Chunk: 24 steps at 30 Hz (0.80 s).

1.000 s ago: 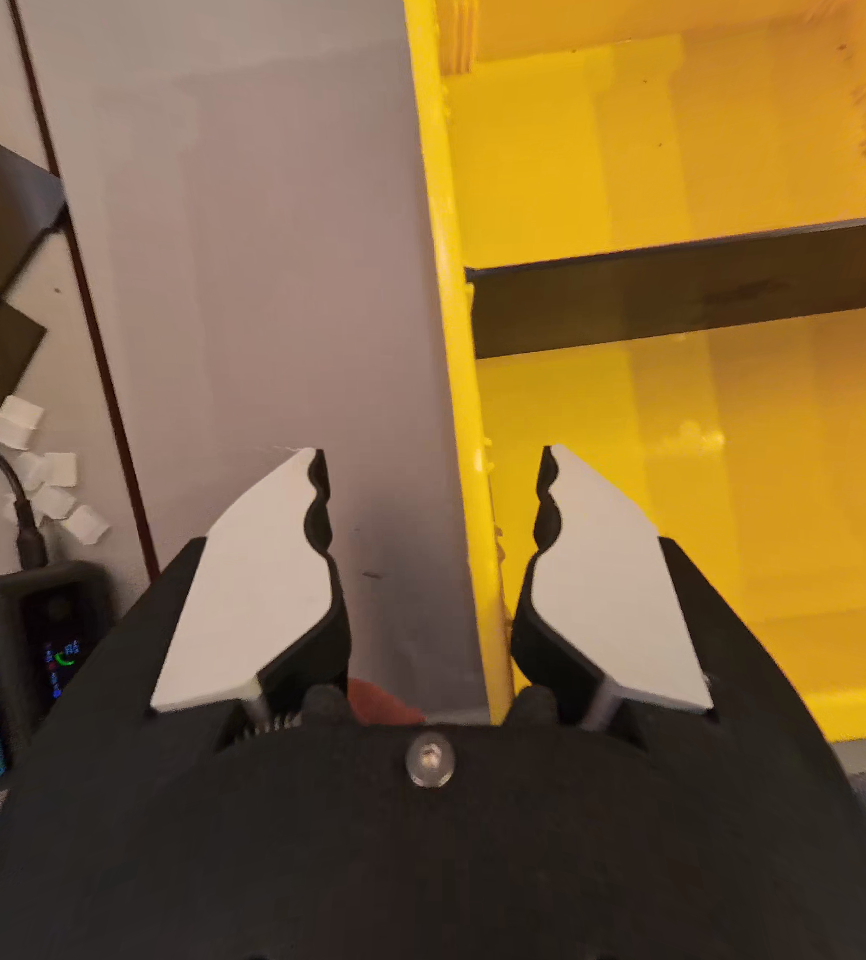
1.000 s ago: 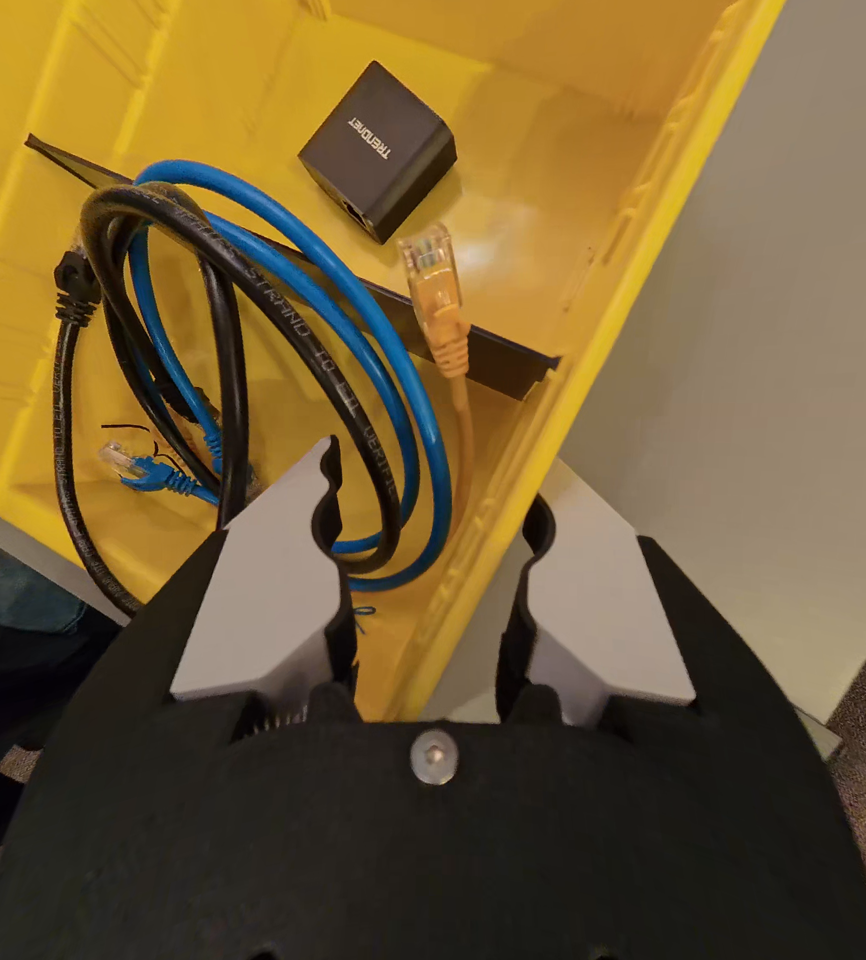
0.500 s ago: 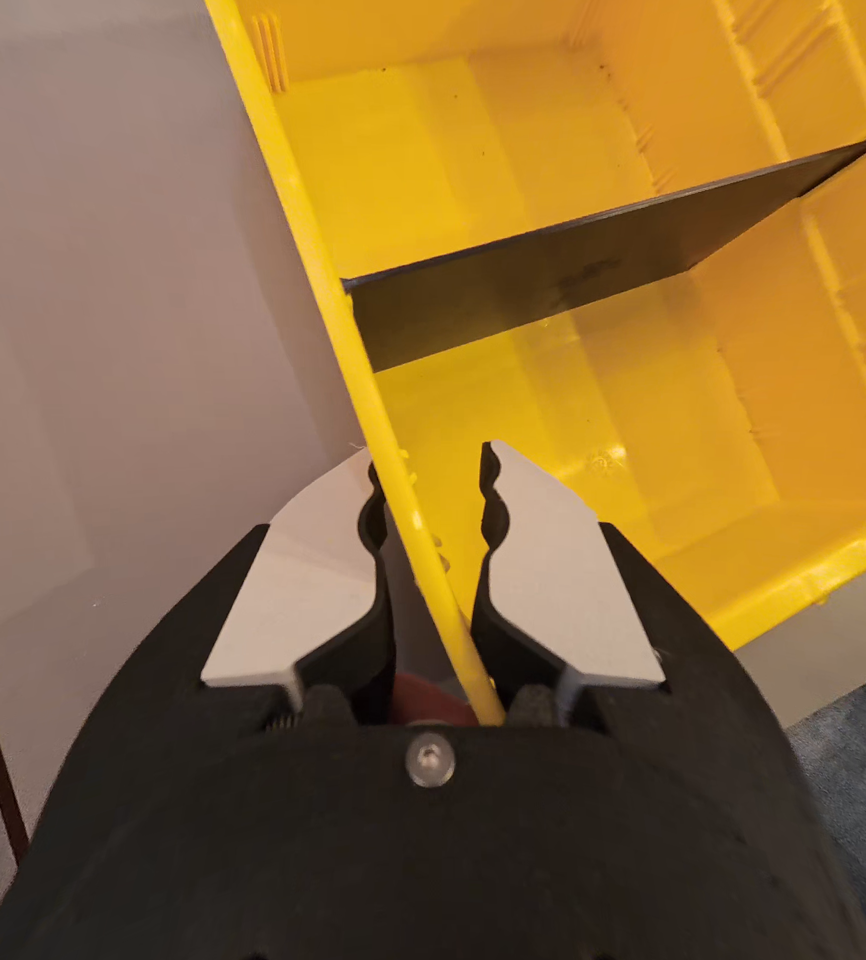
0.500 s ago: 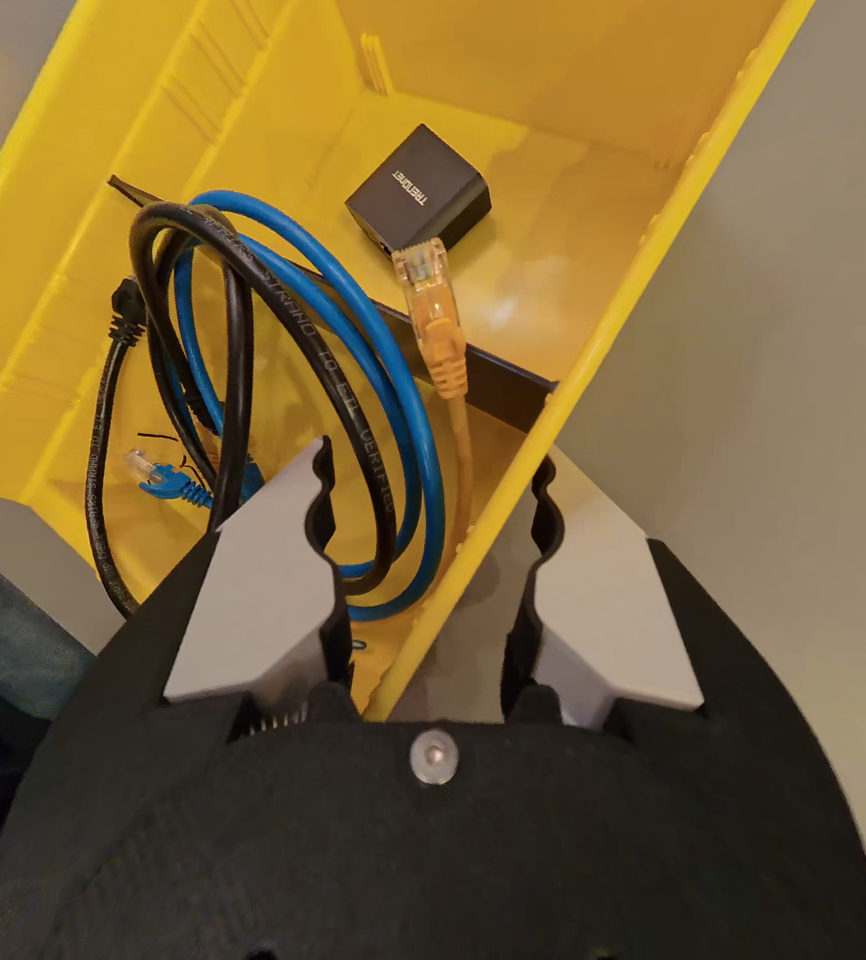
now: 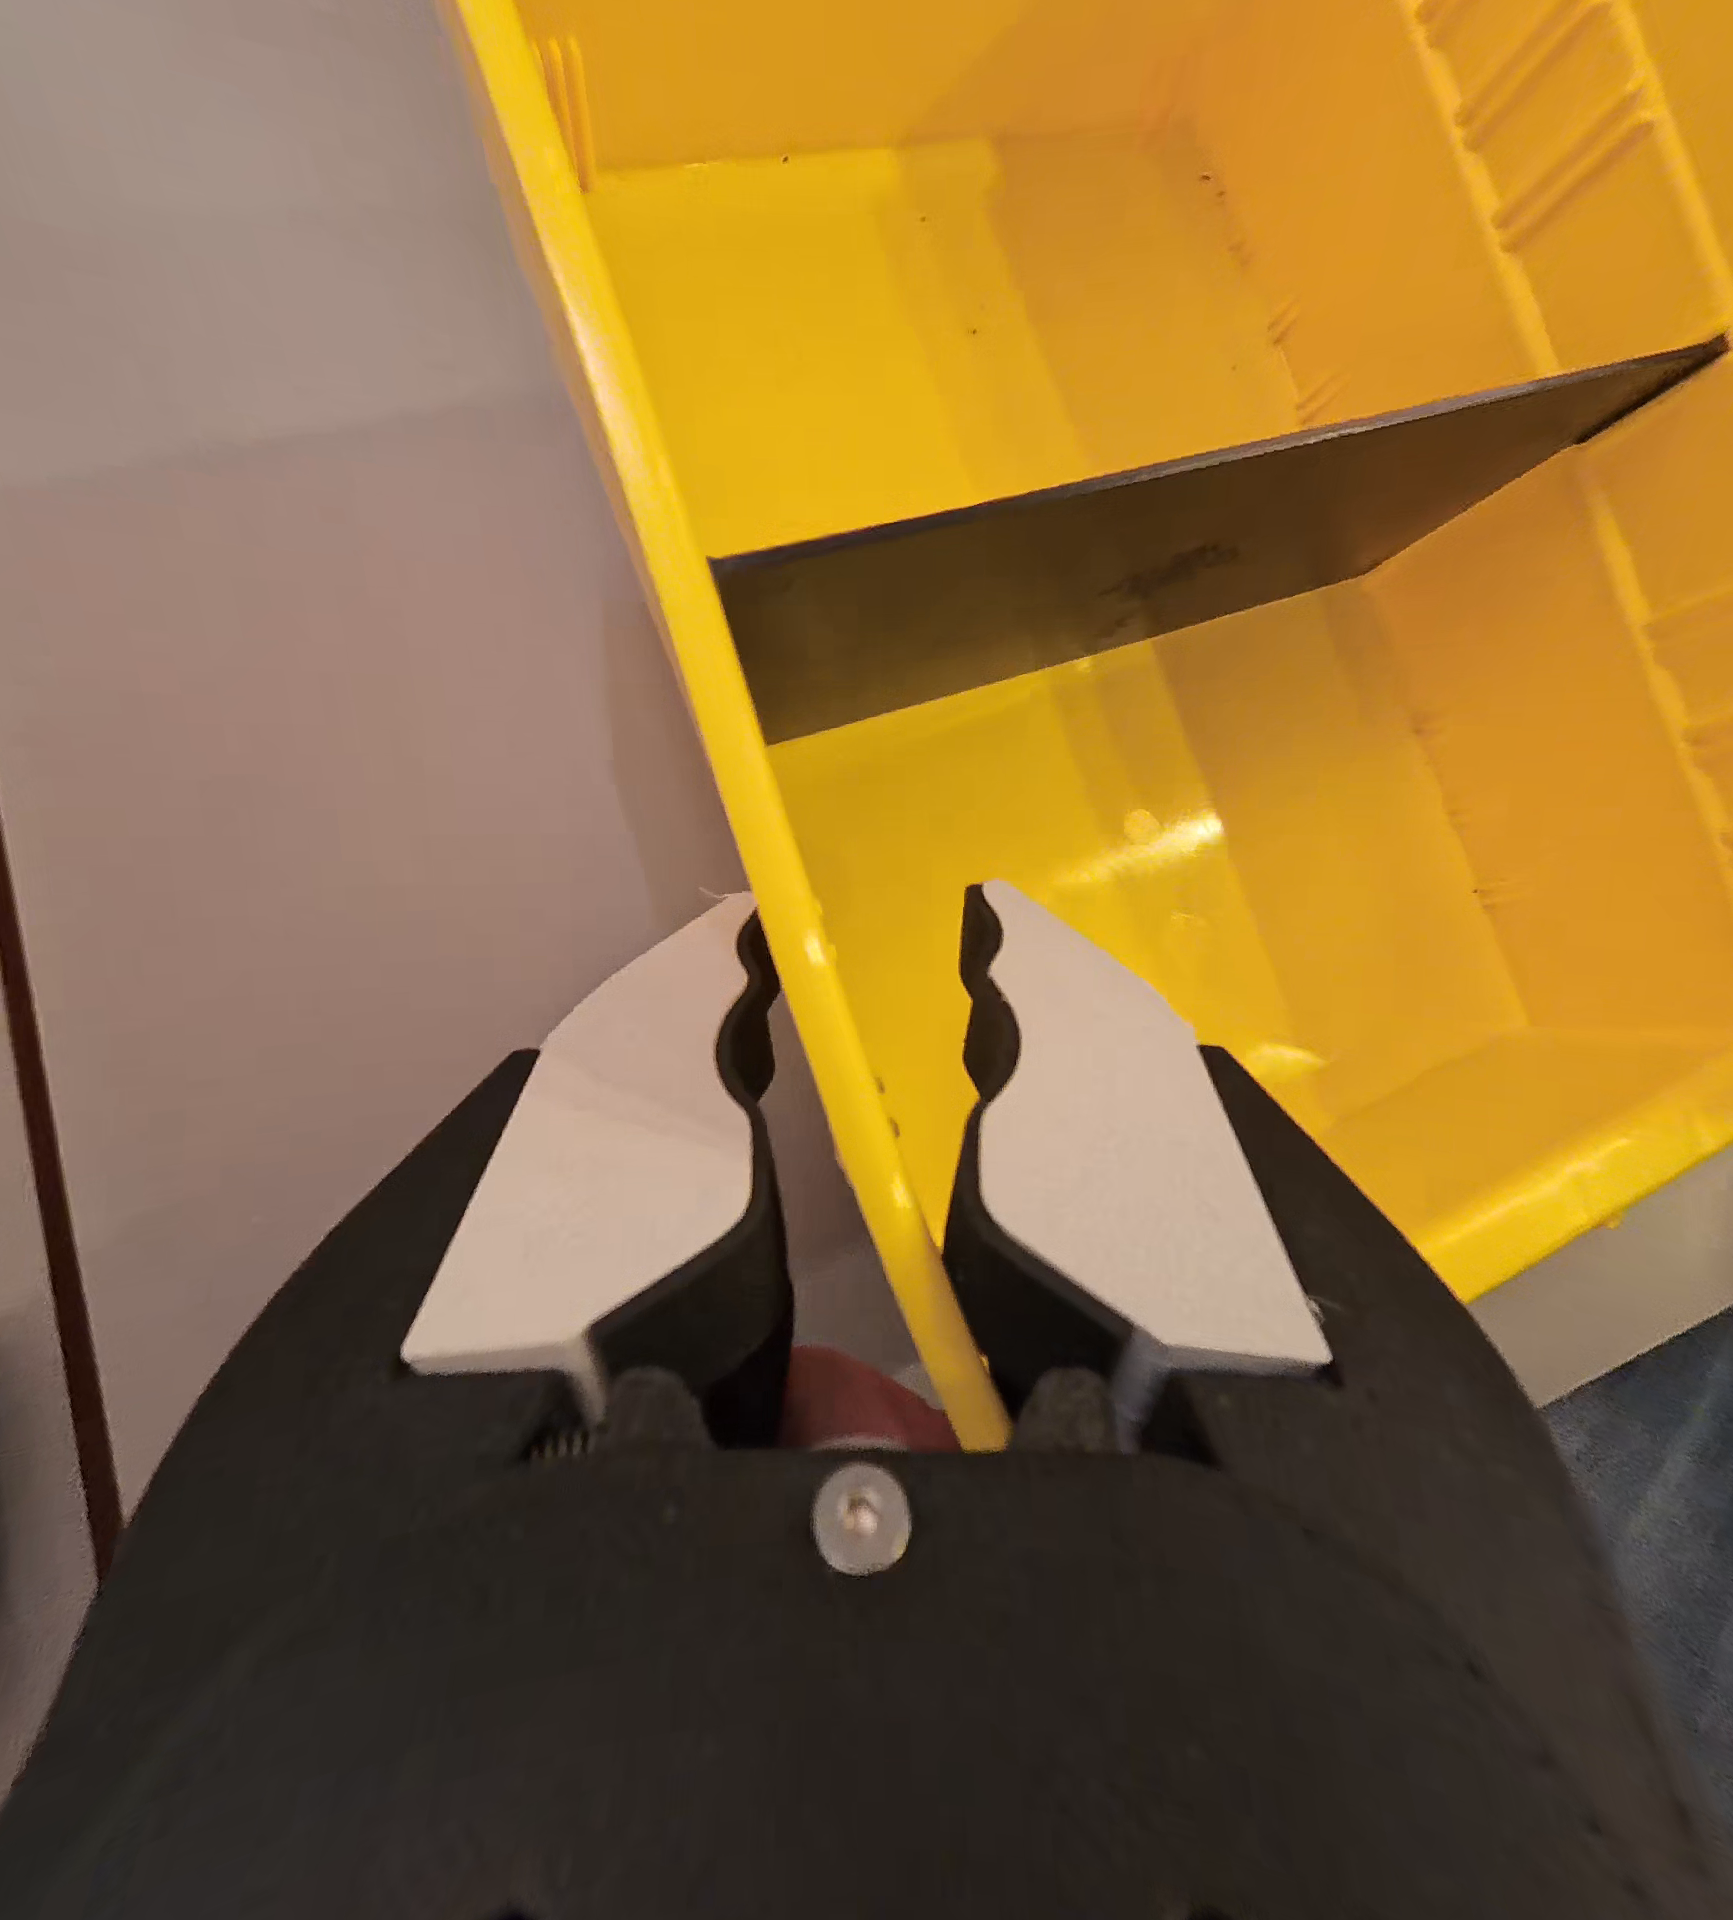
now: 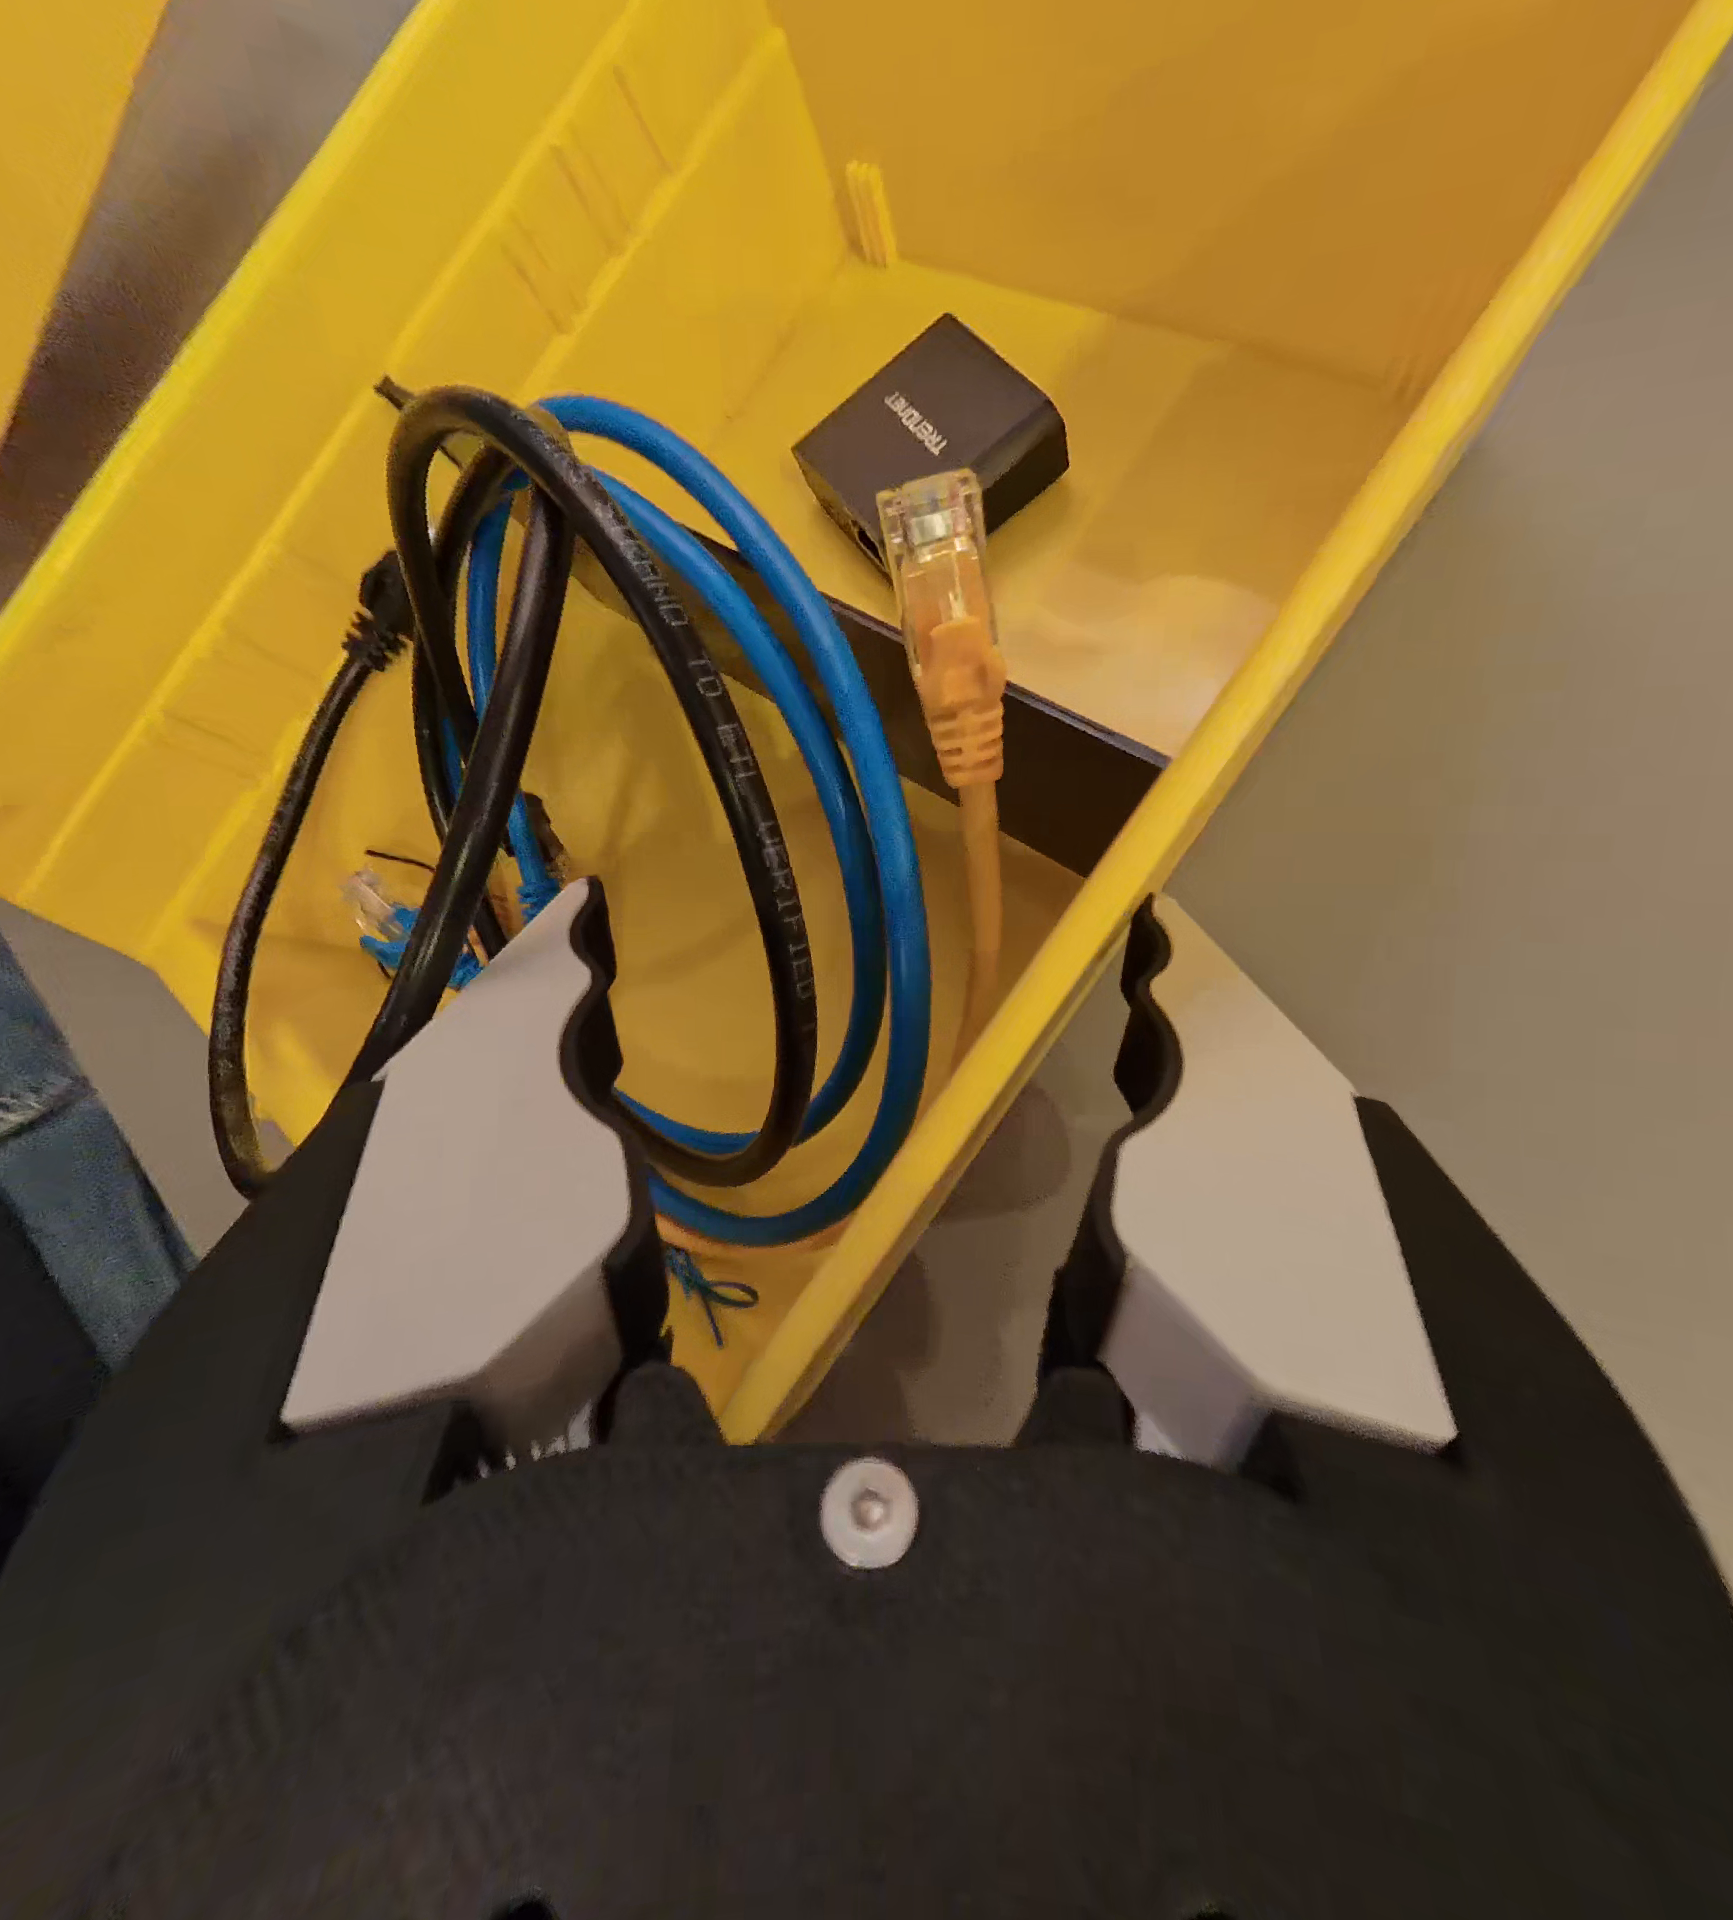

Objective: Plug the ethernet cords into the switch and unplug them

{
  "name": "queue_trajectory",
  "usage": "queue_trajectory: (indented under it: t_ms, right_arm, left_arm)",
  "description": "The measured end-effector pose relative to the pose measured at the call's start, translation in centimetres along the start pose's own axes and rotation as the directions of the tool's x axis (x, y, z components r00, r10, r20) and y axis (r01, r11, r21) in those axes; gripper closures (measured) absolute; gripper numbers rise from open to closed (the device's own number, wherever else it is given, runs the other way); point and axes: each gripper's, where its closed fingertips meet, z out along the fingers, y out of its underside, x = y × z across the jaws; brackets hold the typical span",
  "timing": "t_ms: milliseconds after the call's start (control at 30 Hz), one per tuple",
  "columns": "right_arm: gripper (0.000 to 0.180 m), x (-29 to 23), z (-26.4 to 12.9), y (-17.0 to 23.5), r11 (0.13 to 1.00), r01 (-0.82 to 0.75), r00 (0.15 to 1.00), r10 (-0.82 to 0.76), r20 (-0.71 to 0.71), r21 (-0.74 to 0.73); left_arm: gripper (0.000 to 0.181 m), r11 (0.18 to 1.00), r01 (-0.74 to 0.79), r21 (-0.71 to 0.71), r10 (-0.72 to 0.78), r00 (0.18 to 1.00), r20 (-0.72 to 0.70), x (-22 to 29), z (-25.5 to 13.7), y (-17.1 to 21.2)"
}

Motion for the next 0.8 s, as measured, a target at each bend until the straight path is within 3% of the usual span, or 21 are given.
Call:
queue_trajectory:
  t_ms: [33, 233, 567, 667, 800]
  right_arm:
    - [0.082, -1.2, 0.9, -0.5, 1.000, 0.002, 1.000, -0.002, 0.020, 0.008]
    - [0.074, -9.1, 5.2, -2.7, 0.999, 0.044, 0.988, -0.045, 0.147, 0.011]
    - [0.072, -19.6, 9.5, -7.2, 0.987, -0.107, 0.929, 0.056, 0.367, 0.120]
    - [0.068, -22.1, 10.9, -7.9, 0.979, -0.169, 0.899, 0.106, 0.426, 0.113]
    - [0.065, -24.4, 12.5, -8.1, 0.988, -0.113, 0.890, 0.052, 0.454, 0.109]
  left_arm:
    - [0.147, 1.000, -0.001, 0.016, 0.001, 1.000, -0.004, 0.2, -0.4, -0.4]
    - [0.147, 0.995, -0.004, 0.098, 0.005, 1.000, -0.014, 0.7, -2.7, -2.5]
    - [0.147, 0.978, 0.021, 0.208, -0.018, 1.000, -0.015, 0.4, -6.8, -4.6]
    - [0.147, 0.973, 0.005, 0.232, -0.006, 1.000, 0.001, 0.5, -8.1, -5.3]
    - [0.147, 0.949, -0.071, 0.308, 0.049, 0.996, 0.079, 1.2, -10.4, -7.2]
